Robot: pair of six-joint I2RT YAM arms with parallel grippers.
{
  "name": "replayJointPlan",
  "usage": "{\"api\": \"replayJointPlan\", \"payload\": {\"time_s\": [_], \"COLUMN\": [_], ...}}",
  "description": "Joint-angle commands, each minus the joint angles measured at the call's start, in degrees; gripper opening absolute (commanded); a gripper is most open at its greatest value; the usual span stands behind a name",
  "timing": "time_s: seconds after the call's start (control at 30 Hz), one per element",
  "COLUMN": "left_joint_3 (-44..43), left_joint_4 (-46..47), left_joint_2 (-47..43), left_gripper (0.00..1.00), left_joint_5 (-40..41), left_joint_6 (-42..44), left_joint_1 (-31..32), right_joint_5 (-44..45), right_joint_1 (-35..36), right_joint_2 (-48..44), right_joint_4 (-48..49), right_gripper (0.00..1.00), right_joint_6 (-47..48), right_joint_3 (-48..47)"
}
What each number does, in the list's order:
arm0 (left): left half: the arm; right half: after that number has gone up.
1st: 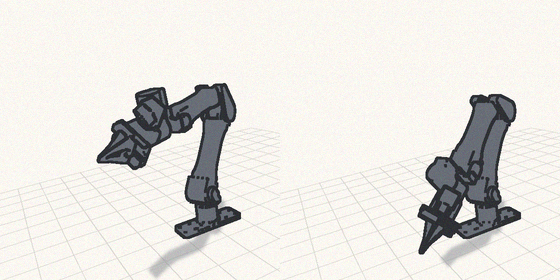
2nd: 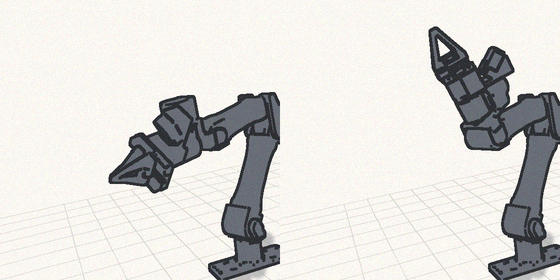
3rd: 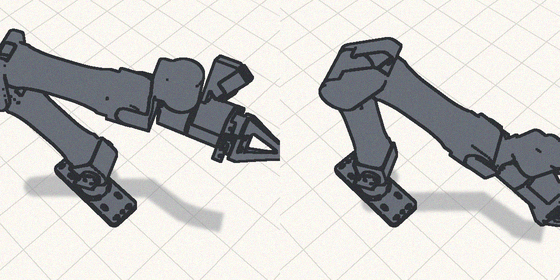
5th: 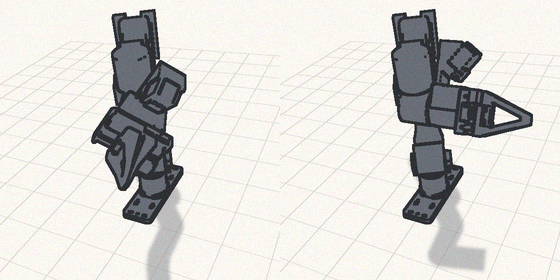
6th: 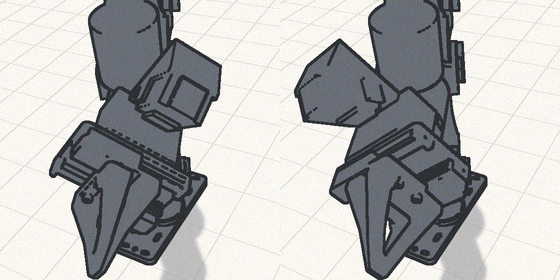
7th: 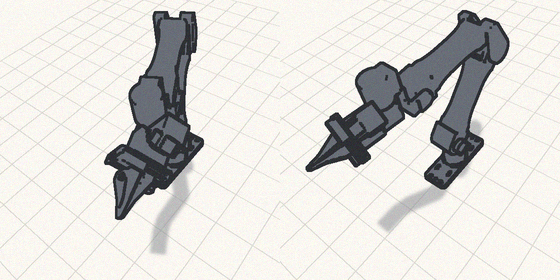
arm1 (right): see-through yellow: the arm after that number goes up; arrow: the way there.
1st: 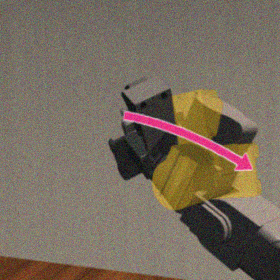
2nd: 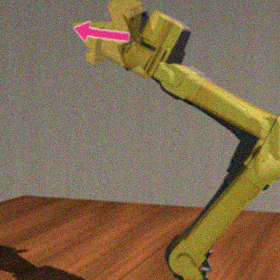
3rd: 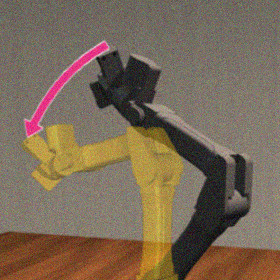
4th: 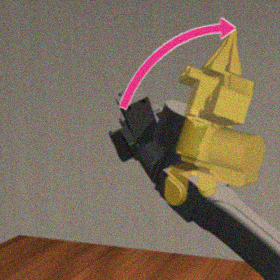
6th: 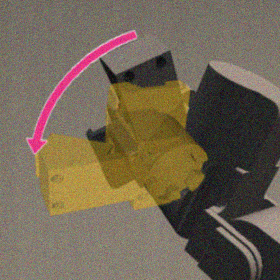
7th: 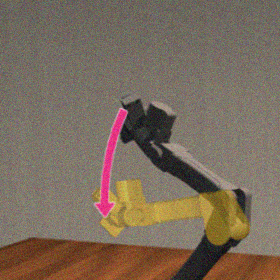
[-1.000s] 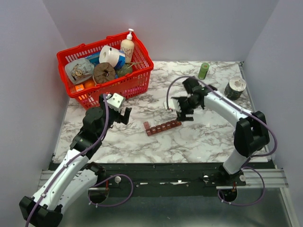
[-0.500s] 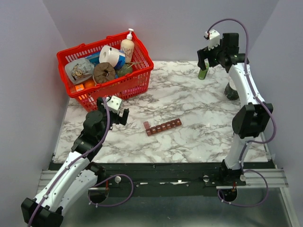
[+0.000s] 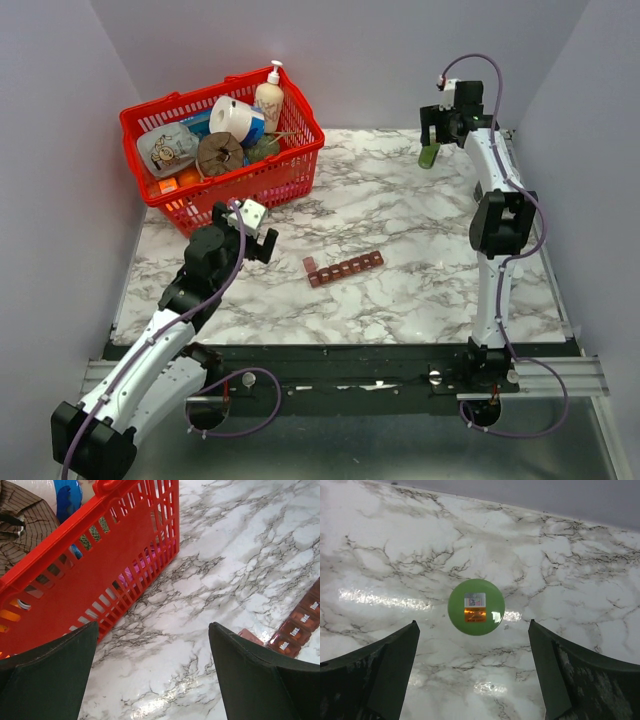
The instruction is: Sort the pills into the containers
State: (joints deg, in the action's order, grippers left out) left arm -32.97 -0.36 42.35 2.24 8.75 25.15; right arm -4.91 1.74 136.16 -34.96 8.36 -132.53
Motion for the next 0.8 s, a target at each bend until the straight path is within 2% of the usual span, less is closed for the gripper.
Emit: {"api": "replayJointPlan", "payload": {"time_s": [0.0, 0.2, 0.27, 0.5, 0.7, 0.77], "left_joint_3": [0.5, 0.4, 0.4, 0.3, 0.5, -0.4], "left_joint_4": [1.9, 1.9, 1.9, 2.1, 3.9, 3.4], "left_joint_2": [1.2, 2.3, 2.7, 3.3, 5.2, 7.3], "left_gripper": [0.99, 0.99, 0.99, 0.99, 0.99, 0.99], "left_joint_5": [-2.0, -3.6, -4.2, -6.8, -13.0, -17.5], "left_joint_6": [0.3, 0.3, 0.3, -0.1, -4.3, -4.9], "left_joint_1": [-1.2, -1.9, -2.1, -2.5, -3.3, -3.6], "right_joint_5": [2.4, 2.2, 2.1, 1.6, -1.3, -3.1], "right_joint_1": [-0.5, -0.4, -0.4, -0.4, -0.4, -0.4], "right_joint_2": [3.1, 5.9, 6.2, 7.1, 5.4, 1.9], "right_joint_4": [3.5, 4.1, 4.3, 6.0, 6.7, 7.1], "right_gripper": [0.96, 0.85, 0.77, 0.67, 0.37, 0.28], "right_joint_6": [-2.5, -3.2, -3.1, -1.9, 0.2, 1.4], "right_joint_3": [-3.4, -3.7, -3.8, -3.6, -0.9, 1.5]}}
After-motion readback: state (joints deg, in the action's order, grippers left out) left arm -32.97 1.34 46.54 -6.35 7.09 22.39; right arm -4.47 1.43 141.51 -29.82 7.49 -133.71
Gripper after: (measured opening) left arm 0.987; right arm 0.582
